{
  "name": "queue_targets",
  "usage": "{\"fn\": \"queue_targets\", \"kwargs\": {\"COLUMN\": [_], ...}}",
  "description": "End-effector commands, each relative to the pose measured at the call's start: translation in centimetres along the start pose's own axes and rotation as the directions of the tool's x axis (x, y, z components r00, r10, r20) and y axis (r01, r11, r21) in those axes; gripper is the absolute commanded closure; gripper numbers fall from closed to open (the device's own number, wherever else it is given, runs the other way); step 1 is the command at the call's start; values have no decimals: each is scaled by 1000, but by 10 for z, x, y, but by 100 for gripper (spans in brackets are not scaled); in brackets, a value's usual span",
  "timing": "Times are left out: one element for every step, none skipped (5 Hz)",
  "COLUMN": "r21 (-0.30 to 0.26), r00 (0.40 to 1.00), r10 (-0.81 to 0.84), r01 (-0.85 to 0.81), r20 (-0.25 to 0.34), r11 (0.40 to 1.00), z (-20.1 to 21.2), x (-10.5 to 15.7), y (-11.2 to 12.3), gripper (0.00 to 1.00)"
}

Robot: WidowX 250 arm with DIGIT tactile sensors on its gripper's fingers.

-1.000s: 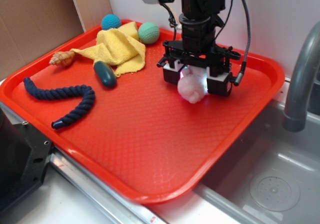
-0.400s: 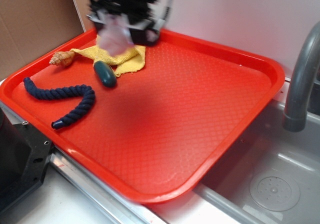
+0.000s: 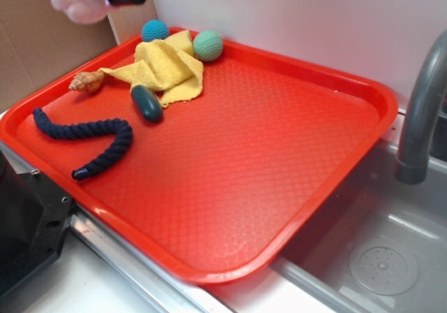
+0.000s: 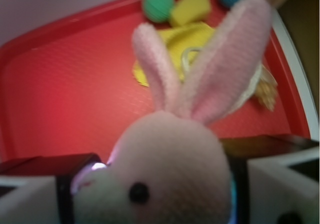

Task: Grab the pink bunny.

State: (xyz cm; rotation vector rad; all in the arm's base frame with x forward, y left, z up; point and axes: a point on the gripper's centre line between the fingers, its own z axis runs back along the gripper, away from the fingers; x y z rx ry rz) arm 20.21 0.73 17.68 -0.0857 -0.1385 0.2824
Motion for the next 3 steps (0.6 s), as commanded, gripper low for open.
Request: {"fn": "queue_targets", "kwargs": {"r21": [30,38,76], "r00": [993,991,990], "r10": [-64,-84,-95], "r01": [62,81,87], "r20": [95,101,105], "r11": [998,996,993], "z": [18,17,16], "x": [17,17,17], "y": [-17,-20,-22], "gripper": [100,100,100]}}
